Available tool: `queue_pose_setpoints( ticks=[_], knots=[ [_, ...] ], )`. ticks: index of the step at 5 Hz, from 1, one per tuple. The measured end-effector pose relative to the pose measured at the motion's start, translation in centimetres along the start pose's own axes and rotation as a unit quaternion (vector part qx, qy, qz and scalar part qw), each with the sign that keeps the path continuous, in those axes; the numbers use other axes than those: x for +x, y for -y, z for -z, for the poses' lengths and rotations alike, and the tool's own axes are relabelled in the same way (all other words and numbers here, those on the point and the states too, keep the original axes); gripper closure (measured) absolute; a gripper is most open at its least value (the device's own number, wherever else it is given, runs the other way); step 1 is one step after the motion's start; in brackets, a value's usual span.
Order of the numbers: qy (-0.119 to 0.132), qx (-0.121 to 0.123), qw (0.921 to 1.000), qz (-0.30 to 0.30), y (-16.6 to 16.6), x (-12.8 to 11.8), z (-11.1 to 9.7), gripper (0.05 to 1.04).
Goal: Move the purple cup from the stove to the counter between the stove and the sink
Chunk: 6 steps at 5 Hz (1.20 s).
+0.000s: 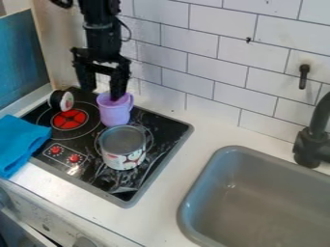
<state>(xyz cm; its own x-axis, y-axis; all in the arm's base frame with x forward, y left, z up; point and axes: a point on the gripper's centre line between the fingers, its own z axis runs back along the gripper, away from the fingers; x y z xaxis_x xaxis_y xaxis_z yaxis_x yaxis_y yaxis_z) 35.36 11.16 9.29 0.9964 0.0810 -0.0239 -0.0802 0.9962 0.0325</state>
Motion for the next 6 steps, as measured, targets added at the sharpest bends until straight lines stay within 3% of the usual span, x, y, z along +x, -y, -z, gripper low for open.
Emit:
queue_pose_setpoints(
  ticks=[1, 2, 5, 6],
  knots=[
    [-0.024, 0.022, 0.9994, -0.008, -0.8, -0.2, 0.9, 0.085],
    [-0.023, 0.031, 0.9992, -0.011, -1.1, 0.1, 0.8, 0.085],
    [-0.031, -0.001, 0.9995, 0.001, -0.3, 0.5, 2.7, 0.118],
    [-0.026, -0.002, 0.9997, 0.001, -0.3, 0.9, 2.8, 0.398]
  ],
)
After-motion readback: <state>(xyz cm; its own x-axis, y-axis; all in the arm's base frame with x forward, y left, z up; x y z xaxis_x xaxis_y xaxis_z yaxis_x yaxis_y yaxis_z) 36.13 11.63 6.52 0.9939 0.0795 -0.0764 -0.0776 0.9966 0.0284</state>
